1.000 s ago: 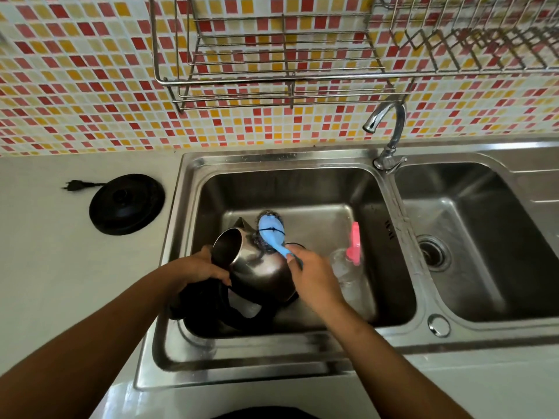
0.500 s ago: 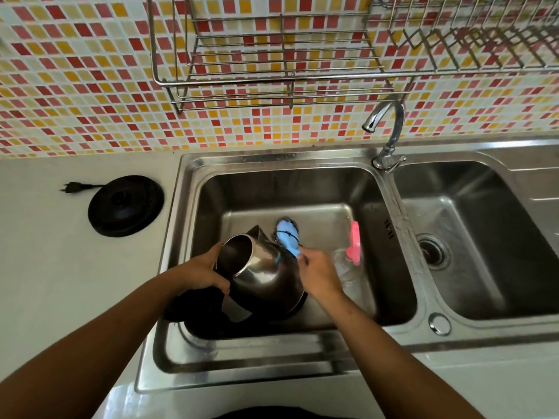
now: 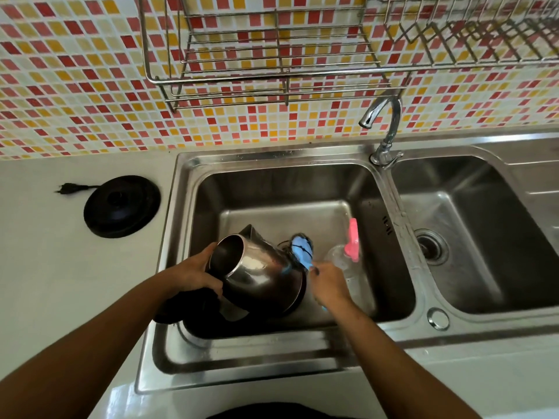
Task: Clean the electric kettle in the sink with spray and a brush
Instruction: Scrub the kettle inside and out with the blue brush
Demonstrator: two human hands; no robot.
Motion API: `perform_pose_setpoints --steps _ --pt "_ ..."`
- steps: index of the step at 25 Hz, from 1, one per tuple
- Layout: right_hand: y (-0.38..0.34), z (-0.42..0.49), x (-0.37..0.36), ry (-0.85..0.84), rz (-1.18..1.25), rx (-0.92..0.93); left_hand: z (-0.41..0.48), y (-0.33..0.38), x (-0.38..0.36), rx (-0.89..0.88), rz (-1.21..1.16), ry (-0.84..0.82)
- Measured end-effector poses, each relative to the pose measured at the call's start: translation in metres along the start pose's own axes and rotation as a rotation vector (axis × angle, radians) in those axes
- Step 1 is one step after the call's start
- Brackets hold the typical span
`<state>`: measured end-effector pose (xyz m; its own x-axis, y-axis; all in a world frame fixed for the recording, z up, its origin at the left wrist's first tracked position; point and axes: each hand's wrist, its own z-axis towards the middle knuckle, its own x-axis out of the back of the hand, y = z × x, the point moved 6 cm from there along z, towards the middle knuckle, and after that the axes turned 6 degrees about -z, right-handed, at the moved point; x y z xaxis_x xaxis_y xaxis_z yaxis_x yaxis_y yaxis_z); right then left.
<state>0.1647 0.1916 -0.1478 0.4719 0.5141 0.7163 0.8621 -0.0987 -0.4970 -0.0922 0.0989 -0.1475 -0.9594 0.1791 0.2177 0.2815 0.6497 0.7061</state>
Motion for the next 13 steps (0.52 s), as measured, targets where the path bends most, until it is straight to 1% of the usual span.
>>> perform_pose_setpoints --steps 1,2,4,6,8,10,13 --pt "0.01 -0.002 0.002 -0.022 0.01 -0.028 -0.002 0.002 -0.002 -0.013 0.001 0.005" --pt "0.013 -0.008 0.006 -0.029 0.054 -0.014 -0.005 0.006 -0.004 -0.032 0.018 0.016" --pt "0.005 -0.027 0.014 -0.026 0.178 0.097 -0.008 0.014 -0.006 -0.061 0.1 0.069" --pt "-0.015 -0.038 0.019 -0.017 0.297 0.21 -0.01 0.024 -0.009 -0.059 0.313 0.156" --pt "-0.031 -0.038 0.019 0.024 0.314 0.264 -0.015 0.035 -0.01 -0.055 0.565 0.288" --pt "-0.033 -0.024 0.015 0.051 0.297 0.225 -0.021 0.042 -0.01 -0.068 0.714 0.407" --pt "-0.007 -0.002 -0.002 -0.042 0.237 0.037 -0.026 0.045 -0.017 -0.129 0.913 0.473"
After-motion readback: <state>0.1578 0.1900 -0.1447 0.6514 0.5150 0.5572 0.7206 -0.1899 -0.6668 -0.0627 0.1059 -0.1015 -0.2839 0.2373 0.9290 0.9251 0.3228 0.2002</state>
